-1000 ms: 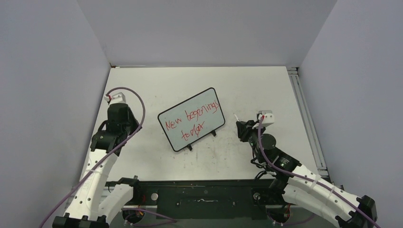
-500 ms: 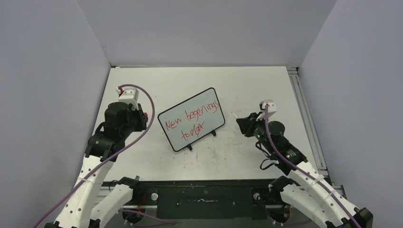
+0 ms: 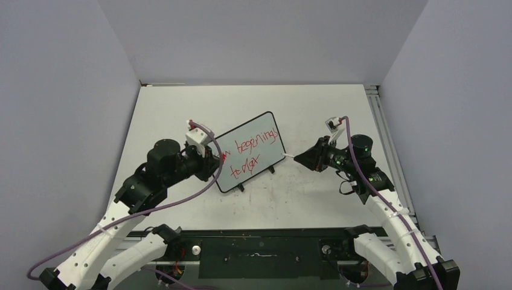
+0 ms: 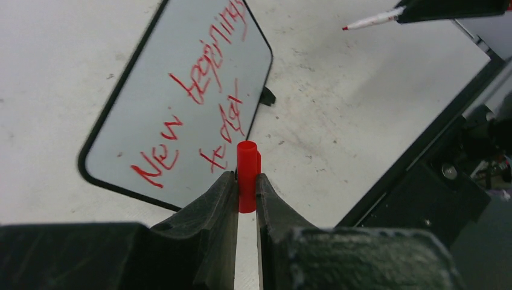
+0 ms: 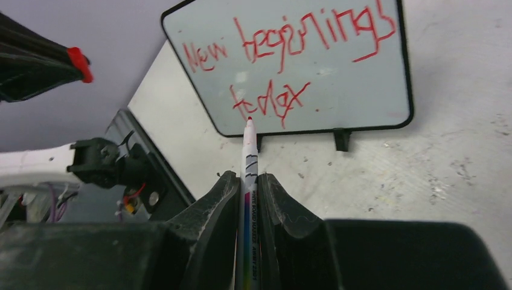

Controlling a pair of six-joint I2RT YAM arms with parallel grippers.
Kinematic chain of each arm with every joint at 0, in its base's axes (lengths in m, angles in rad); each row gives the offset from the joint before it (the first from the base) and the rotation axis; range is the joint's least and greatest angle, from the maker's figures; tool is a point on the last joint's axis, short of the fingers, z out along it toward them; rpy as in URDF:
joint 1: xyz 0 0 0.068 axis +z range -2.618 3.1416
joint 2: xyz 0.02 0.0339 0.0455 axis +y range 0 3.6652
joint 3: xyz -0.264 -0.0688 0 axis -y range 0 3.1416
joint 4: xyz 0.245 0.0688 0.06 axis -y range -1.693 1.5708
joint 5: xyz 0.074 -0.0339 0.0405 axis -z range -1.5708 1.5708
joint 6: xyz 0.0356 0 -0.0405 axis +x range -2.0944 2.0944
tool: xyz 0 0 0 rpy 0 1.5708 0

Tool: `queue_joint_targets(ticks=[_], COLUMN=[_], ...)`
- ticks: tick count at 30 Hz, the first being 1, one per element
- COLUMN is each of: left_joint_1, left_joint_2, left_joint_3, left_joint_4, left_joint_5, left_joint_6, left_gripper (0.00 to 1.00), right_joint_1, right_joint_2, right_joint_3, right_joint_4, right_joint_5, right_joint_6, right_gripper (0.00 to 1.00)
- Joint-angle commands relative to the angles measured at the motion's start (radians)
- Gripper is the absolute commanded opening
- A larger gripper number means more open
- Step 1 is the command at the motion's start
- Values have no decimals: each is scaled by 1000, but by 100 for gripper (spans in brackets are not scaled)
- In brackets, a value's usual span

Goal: Write a sentence on the whiteboard
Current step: Insert the whiteboard marker without the cap into the pen cap.

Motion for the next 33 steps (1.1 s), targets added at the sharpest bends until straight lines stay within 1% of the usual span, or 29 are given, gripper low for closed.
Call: queue_joint_targets(ticks=[1,4,7,11,15,20,33], left_joint_1=[-133,-201,-248,-307,-352,-408,-459], left_joint_2=[23,37,44,51,87,109,156], left_joint_3=[-79,-133,-193,-252,-255,-258,-258], left_joint_4=[87,124,179,255,262,258,237], left_joint_5=[49,36,71,116,143,136,115], left_joint_6=[40,48,49,52,65,76,108], left_gripper=[0,0,0,0,0,0,0], right_joint_1=[-1,-1,1,29,101,184,222], right_joint_2=[7,37,52,78,118,165,215], right_joint_3=[60,62,63,69,71,64,60], right_joint_4=[-37,-109,-158,-178,-170,-123,-82], right_joint_5=[-233,-299,-348,-422,-425,-400,-419], right_joint_6=[4,-28,-45,-43,-34,-7,-4], right_gripper=[5,5,5,5,5,5,5])
